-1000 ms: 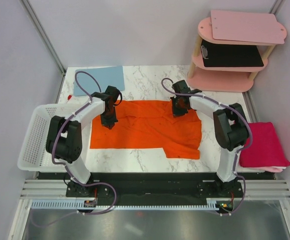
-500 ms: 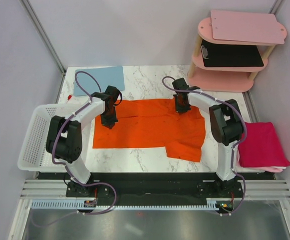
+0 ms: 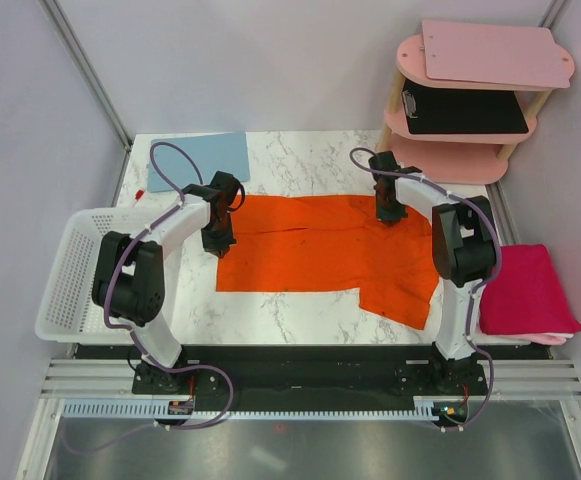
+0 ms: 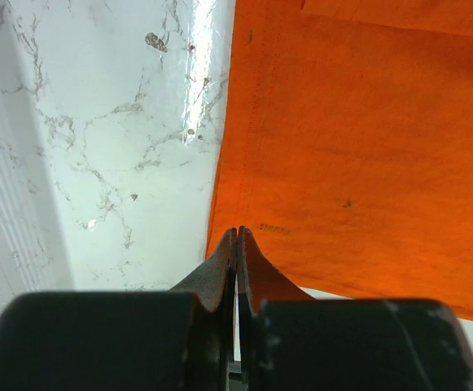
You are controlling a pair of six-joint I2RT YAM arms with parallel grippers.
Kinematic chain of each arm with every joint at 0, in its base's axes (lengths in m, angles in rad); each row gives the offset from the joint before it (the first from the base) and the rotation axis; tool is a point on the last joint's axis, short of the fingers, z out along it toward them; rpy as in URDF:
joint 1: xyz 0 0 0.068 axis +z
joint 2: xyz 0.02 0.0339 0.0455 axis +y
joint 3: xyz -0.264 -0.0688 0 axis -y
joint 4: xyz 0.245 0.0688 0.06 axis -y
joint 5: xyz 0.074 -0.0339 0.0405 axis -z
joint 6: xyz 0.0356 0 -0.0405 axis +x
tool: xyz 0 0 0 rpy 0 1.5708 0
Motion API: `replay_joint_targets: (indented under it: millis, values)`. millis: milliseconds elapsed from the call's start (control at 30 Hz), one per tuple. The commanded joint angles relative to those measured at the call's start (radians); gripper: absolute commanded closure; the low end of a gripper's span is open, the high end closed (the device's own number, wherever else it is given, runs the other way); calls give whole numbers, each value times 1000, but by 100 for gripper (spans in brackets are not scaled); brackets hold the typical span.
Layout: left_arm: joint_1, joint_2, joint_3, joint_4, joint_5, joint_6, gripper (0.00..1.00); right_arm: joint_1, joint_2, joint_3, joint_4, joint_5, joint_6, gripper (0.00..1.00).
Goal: Fold and stack the t-shirts
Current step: Fold the flattened tshirt in 1/3 of the way, then grap the side of the flattened tshirt closest away from the robot with both arms
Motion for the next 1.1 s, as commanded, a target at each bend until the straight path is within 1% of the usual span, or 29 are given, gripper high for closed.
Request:
replay_joint_targets:
  millis: [0, 67, 100, 167, 200, 233, 300, 367, 400, 433, 467, 500, 600, 633, 733, 767, 800, 833, 867, 900, 1000, 1067]
  values:
    - [-1, -8, 0, 28, -16, 21, 98, 19, -75, 2, -6, 2, -26, 100]
    - [-2, -16, -14, 42, -10, 13, 98, 32, -138, -35, 28, -23, -33, 100]
    - [-1, -22, -33, 66, -6, 10, 98, 35, -202, -45, 29, -21, -27, 100]
    - [-1, -43, -61, 95, 25, 0, 98, 46, -265, -91, 35, -68, -22, 100]
    - [-2, -49, -92, 127, 39, -4, 98, 49, -328, -111, 37, -88, -16, 100]
    - [-1, -61, -107, 145, 63, -8, 86, 52, -361, -133, 39, -121, -7, 100]
    - [-1, -68, -144, 168, 71, -16, 70, 64, -446, -216, 45, -138, 8, 100]
    - [-1, -77, -161, 183, 64, -16, 39, 66, -497, -301, 32, -124, 45, 100]
    - [-1, -83, -176, 186, 59, -16, 29, 66, -546, -331, 29, -122, 57, 99]
    - [-1, -88, -184, 191, 47, -17, 15, 66, -569, -363, 31, -127, 66, 95]
    - [-1, -104, -191, 194, 45, -20, 5, 64, -591, -427, 32, -147, 94, 92]
    - [1, -114, -208, 198, 44, -25, 0, 64, -632, -458, 31, -161, 100, 89]
    - [5, -164, -247, 212, 42, -39, 0, 52, -706, -570, 19, -233, 131, 75]
    - [7, -177, -259, 217, 44, -46, 0, 43, -724, -596, 2, -259, 137, 68]
    - [15, -236, -309, 235, 59, -62, 0, 3, -825, -688, -36, -334, 159, 66]
    - [18, -253, -335, 247, 67, -66, 0, -5, -882, -710, -47, -336, 171, 65]
    - [21, -282, -346, 255, 73, -74, 0, -5, -904, -692, -73, -345, 177, 42]
    - [25, -295, -359, 264, 97, -83, 0, -10, -925, -673, -122, -340, 188, 31]
    - [27, -304, -382, 275, 108, -86, 0, -11, -965, -632, -151, -333, 189, 12]
    - [28, -310, -392, 290, 117, -91, 1, -14, -983, -616, -176, -323, 194, 2]
    - [28, -306, -420, 319, 152, -106, 0, -17, -1060, -601, -245, -317, 227, 2]
    - [28, -273, -432, 330, 174, -115, 1, -20, -1120, -648, -267, -351, 286, 2]
